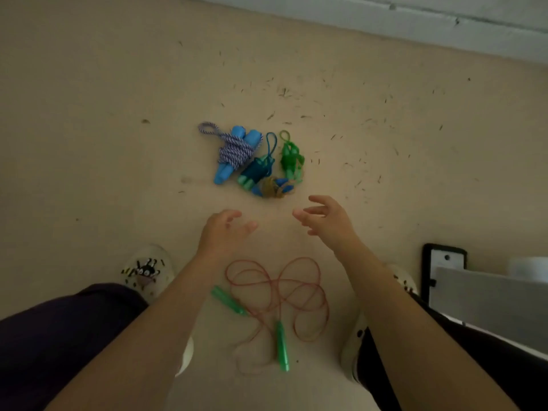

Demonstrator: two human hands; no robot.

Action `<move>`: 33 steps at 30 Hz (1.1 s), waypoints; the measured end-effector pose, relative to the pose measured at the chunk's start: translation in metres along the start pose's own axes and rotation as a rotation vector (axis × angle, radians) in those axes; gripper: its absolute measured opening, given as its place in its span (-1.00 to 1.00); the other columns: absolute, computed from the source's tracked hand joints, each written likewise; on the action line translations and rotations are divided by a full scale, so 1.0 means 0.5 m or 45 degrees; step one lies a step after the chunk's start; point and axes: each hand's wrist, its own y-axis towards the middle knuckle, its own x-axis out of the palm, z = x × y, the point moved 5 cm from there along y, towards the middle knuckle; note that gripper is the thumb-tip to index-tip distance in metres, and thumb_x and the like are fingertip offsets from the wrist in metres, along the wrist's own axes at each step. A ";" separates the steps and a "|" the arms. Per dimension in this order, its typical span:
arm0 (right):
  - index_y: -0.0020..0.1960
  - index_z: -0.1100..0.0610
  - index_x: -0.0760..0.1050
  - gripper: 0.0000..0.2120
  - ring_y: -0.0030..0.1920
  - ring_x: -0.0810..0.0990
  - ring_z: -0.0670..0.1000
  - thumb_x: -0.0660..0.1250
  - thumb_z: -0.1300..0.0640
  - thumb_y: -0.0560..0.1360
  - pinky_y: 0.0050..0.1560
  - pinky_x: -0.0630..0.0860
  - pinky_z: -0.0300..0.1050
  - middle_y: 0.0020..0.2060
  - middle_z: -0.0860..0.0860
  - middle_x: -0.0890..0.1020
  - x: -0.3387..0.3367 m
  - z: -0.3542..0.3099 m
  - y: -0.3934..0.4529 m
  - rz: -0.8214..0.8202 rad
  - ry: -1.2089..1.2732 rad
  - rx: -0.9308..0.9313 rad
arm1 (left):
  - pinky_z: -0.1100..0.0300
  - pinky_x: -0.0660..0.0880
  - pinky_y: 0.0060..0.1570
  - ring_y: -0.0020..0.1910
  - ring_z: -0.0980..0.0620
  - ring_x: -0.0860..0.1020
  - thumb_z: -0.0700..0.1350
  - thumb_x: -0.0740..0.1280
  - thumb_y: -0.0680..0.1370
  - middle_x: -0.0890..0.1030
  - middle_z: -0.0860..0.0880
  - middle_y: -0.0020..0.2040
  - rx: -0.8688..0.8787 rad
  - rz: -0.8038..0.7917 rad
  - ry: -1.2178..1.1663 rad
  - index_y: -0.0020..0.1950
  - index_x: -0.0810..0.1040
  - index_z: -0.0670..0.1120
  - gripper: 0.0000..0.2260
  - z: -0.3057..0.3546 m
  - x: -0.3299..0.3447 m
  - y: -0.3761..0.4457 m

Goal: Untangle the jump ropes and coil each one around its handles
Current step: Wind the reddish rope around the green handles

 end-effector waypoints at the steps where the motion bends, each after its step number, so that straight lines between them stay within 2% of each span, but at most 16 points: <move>1: 0.32 0.08 0.45 -0.38 0.00 0.64 0.00 0.55 -0.10 0.36 -0.04 0.58 -0.10 0.11 0.06 0.63 0.002 0.021 -0.014 0.031 -0.054 0.010 | 0.04 0.51 0.17 0.17 -0.09 0.54 0.13 0.50 0.45 0.55 -0.11 0.23 -0.045 0.056 0.038 0.24 0.59 -0.05 -0.56 -0.023 -0.001 -0.021; 3: 0.30 0.10 0.46 -0.39 0.05 0.56 0.00 0.54 -0.13 0.36 -0.03 0.47 -0.18 0.14 0.08 0.58 0.001 0.072 -0.042 0.142 -0.224 0.054 | -0.01 0.48 0.22 0.24 -0.18 0.49 0.15 0.50 0.43 0.51 -0.19 0.27 -0.200 0.227 0.130 0.28 0.57 -0.06 -0.49 -0.074 -0.006 -0.070; 4: 0.33 0.09 0.44 -0.34 0.12 0.53 0.03 0.54 -0.15 0.35 0.03 0.46 -0.14 0.19 0.11 0.53 -0.002 0.103 -0.058 0.214 -0.323 0.103 | -0.04 0.45 0.23 0.29 -0.22 0.44 0.16 0.50 0.42 0.45 -0.20 0.32 -0.313 0.288 0.160 0.35 0.51 -0.05 -0.43 -0.101 -0.005 -0.100; 6: 0.40 0.06 0.33 -0.22 0.28 0.42 0.16 0.54 -0.21 0.32 0.21 0.45 -0.01 0.29 0.16 0.40 0.000 0.171 -0.097 0.283 -0.467 0.289 | -0.04 0.44 0.16 0.29 -0.24 0.40 0.17 0.51 0.41 0.36 -0.22 0.36 -0.476 0.268 0.129 0.45 0.37 -0.06 -0.30 -0.155 0.016 -0.152; 7: 0.42 0.07 0.29 -0.19 0.31 0.37 0.21 0.54 -0.21 0.33 0.23 0.41 0.02 0.32 0.17 0.34 0.007 0.201 -0.115 0.267 -0.514 0.367 | 0.01 0.46 0.09 0.22 -0.21 0.43 0.15 0.54 0.40 0.37 -0.22 0.34 -0.501 0.213 0.066 0.46 0.33 -0.08 -0.26 -0.177 0.033 -0.168; 10: 0.33 0.15 0.28 -0.23 0.23 0.35 0.24 0.56 -0.14 0.32 0.10 0.39 -0.05 0.25 0.19 0.29 0.043 0.241 -0.143 0.176 -0.691 0.295 | 0.04 0.56 0.00 0.03 -0.12 0.56 0.01 0.60 0.36 0.53 -0.16 0.19 -0.458 0.097 -0.137 0.37 0.35 -0.07 -0.31 -0.210 0.077 -0.177; 12: 0.28 0.20 0.30 -0.24 0.12 0.44 0.24 0.60 -0.08 0.28 0.05 0.48 -0.04 0.19 0.21 0.33 0.075 0.243 -0.144 0.125 -0.777 0.155 | 0.06 0.58 -0.03 -0.06 -0.10 0.61 -0.07 0.63 0.32 0.60 -0.08 0.03 -0.354 0.086 -0.083 0.26 0.40 -0.02 -0.39 -0.210 0.090 -0.161; 14: 0.26 0.22 0.29 -0.32 0.04 0.52 0.25 0.57 0.03 0.32 -0.01 0.52 -0.02 0.16 0.21 0.37 0.103 0.248 -0.140 0.074 -0.854 0.077 | 0.14 0.49 -0.09 -0.08 -0.06 0.59 -0.16 0.61 0.33 0.60 -0.03 -0.03 -0.249 0.054 0.019 0.23 0.44 -0.05 -0.44 -0.194 0.097 -0.146; 17: 0.17 0.20 0.34 -0.63 0.04 0.57 0.24 0.42 0.15 0.46 -0.06 0.46 0.00 0.09 0.20 0.51 0.113 0.258 -0.128 0.087 -0.753 0.093 | 0.10 0.53 -0.09 -0.08 -0.07 0.59 -0.20 0.60 0.34 0.61 -0.05 -0.01 -0.159 0.053 -0.003 0.22 0.46 -0.04 -0.47 -0.181 0.101 -0.119; 20: -0.06 0.13 0.47 -0.85 -0.01 0.60 0.15 0.40 0.08 0.49 -0.12 0.42 -0.09 -0.06 0.15 0.63 0.111 0.259 -0.109 -0.029 -0.782 0.144 | 0.18 0.56 -0.25 -0.21 0.00 0.55 -0.27 0.60 0.32 0.55 0.00 -0.12 -0.147 0.009 -0.110 0.13 0.44 0.00 -0.49 -0.173 0.099 -0.103; 23: -0.24 0.09 0.49 -0.84 -0.17 0.55 0.07 0.46 0.13 0.44 -0.23 0.32 -0.17 -0.27 0.05 0.57 0.098 0.233 -0.090 -0.045 -0.654 0.119 | 0.03 0.64 -0.34 -0.21 -0.08 0.57 -0.39 0.58 0.30 0.51 -0.04 -0.08 -0.174 0.007 -0.384 -0.02 0.41 0.06 -0.48 -0.155 0.094 -0.096; 25: -0.19 0.21 0.57 -0.89 -0.30 0.52 -0.03 0.48 0.20 0.44 -0.30 0.33 -0.24 -0.33 0.05 0.56 0.082 0.187 -0.087 -0.019 -0.418 0.112 | 0.15 0.57 -0.51 -0.31 -0.04 0.54 -0.43 0.54 0.34 0.51 -0.10 -0.09 -0.180 0.012 -0.492 -0.04 0.37 0.04 -0.50 -0.129 0.078 -0.097; 27: -0.21 0.23 0.55 -0.88 -0.43 0.55 -0.13 0.47 0.26 0.45 -0.31 0.43 -0.36 -0.37 0.08 0.62 0.061 0.119 -0.100 -0.053 -0.160 0.094 | 0.26 0.49 -0.56 -0.39 -0.01 0.52 -0.39 0.53 0.38 0.54 -0.16 -0.12 -0.152 -0.006 -0.511 0.04 0.36 -0.02 -0.53 -0.092 0.057 -0.096; 29: -0.22 0.20 0.52 -0.86 -0.47 0.59 -0.09 0.46 0.30 0.45 -0.27 0.54 -0.28 -0.39 0.11 0.65 0.036 0.038 -0.124 -0.123 0.004 0.024 | 0.26 0.52 -0.47 -0.32 0.00 0.54 -0.32 0.57 0.38 0.57 -0.18 -0.05 -0.081 -0.022 -0.492 0.15 0.37 -0.03 -0.49 -0.038 0.029 -0.109; 31: -0.15 0.20 0.55 -0.91 -0.45 0.62 -0.01 0.43 0.32 0.47 -0.25 0.59 -0.17 -0.39 0.11 0.66 0.010 -0.045 -0.164 -0.191 0.071 -0.062 | 0.18 0.57 -0.17 -0.10 -0.01 0.58 -0.18 0.63 0.33 0.58 -0.13 0.08 0.015 -0.091 -0.444 0.29 0.40 0.05 -0.37 0.020 0.004 -0.135; 33: -0.08 0.21 0.58 -0.95 -0.39 0.64 0.05 0.41 0.31 0.49 -0.18 0.62 -0.09 -0.34 0.13 0.67 -0.014 -0.120 -0.222 -0.259 0.082 -0.170 | 0.12 0.48 0.13 0.17 0.02 0.50 -0.02 0.66 0.28 0.49 -0.03 0.23 0.134 -0.184 -0.341 0.41 0.39 0.13 -0.23 0.087 -0.027 -0.178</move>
